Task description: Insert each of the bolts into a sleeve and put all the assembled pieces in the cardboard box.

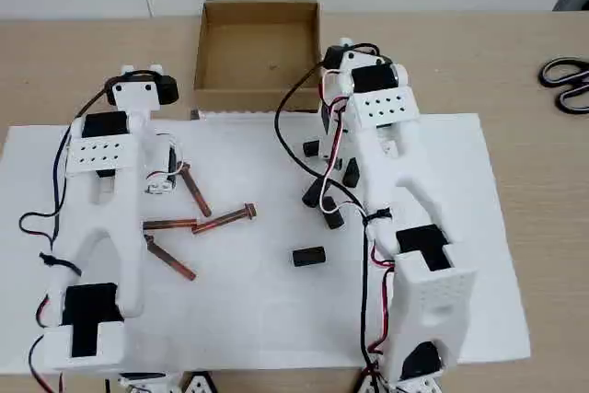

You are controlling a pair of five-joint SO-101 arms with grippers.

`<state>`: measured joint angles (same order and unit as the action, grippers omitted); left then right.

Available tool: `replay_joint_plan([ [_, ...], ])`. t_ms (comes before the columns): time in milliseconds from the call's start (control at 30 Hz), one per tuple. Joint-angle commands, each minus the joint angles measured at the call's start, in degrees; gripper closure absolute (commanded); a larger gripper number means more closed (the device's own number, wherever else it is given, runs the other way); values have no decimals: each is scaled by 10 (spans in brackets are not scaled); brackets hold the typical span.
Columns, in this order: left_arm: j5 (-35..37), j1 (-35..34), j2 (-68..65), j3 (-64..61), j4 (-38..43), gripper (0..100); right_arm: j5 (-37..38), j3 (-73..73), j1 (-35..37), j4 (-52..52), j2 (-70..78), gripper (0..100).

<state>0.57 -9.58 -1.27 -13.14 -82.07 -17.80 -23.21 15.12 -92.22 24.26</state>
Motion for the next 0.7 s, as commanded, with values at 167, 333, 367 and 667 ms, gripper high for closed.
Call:
replay_joint_plan([
  [167, 1, 2, 3, 21, 7, 989, -4, -26, -12, 19, 44, 840],
  [333, -2, 2, 3, 21, 8, 989, -4, -26, -22, 57, 82, 840],
  [367, -2, 2, 3, 21, 8, 989, -4, -26, -22, 63, 89, 840],
  [667, -3, 2, 2, 21, 8, 989, 6, -26, -22, 95, 130, 980],
])
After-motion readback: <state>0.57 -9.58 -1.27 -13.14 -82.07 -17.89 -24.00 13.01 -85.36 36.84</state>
